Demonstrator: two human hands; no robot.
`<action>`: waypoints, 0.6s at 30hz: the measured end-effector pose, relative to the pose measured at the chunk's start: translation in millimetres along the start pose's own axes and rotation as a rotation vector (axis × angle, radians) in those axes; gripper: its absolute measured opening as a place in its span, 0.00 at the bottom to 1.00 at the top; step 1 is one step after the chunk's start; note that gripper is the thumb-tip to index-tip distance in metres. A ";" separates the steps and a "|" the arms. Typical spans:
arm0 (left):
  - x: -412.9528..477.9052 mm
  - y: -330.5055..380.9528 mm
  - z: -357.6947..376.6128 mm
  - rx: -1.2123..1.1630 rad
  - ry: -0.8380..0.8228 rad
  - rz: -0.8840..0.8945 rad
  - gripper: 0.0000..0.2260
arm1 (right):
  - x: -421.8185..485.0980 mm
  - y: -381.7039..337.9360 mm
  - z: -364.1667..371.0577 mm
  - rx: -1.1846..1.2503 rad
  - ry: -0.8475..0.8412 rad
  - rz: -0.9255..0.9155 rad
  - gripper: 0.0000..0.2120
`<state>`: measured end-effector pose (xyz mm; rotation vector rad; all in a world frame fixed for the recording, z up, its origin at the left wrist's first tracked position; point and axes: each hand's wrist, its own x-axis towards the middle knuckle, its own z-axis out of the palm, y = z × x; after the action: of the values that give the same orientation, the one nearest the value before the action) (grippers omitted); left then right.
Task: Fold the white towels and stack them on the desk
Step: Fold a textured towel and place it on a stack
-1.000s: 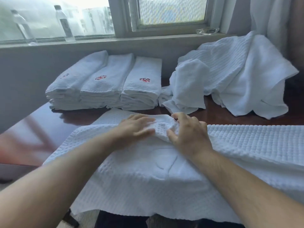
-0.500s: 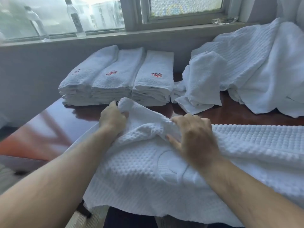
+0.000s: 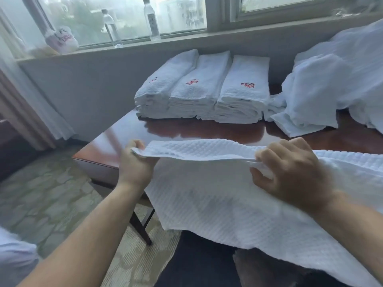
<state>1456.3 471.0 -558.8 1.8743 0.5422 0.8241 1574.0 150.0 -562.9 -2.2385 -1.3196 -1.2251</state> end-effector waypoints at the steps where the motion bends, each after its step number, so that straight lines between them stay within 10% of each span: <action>1: -5.9 -4.5 -5.1 -0.081 -0.063 -0.057 0.15 | 0.3 -0.9 -1.4 0.023 -0.025 -0.009 0.09; 6: -11.7 -13.8 -19.7 -0.335 -0.304 -0.269 0.12 | 8.8 -9.2 -5.3 0.072 -0.379 0.059 0.10; 10: 5.6 -4.2 -27.0 -0.812 -0.149 -0.570 0.12 | 20.5 -15.2 -10.5 0.131 -0.604 0.124 0.08; 18: 41.9 7.3 -9.5 0.263 -0.156 -0.571 0.30 | 28.8 -11.0 -25.9 0.330 -0.385 0.003 0.07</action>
<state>1477.5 502.1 -536.6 1.8519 1.0610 0.2357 1557.8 157.7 -526.9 -2.2923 -1.5175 -0.5327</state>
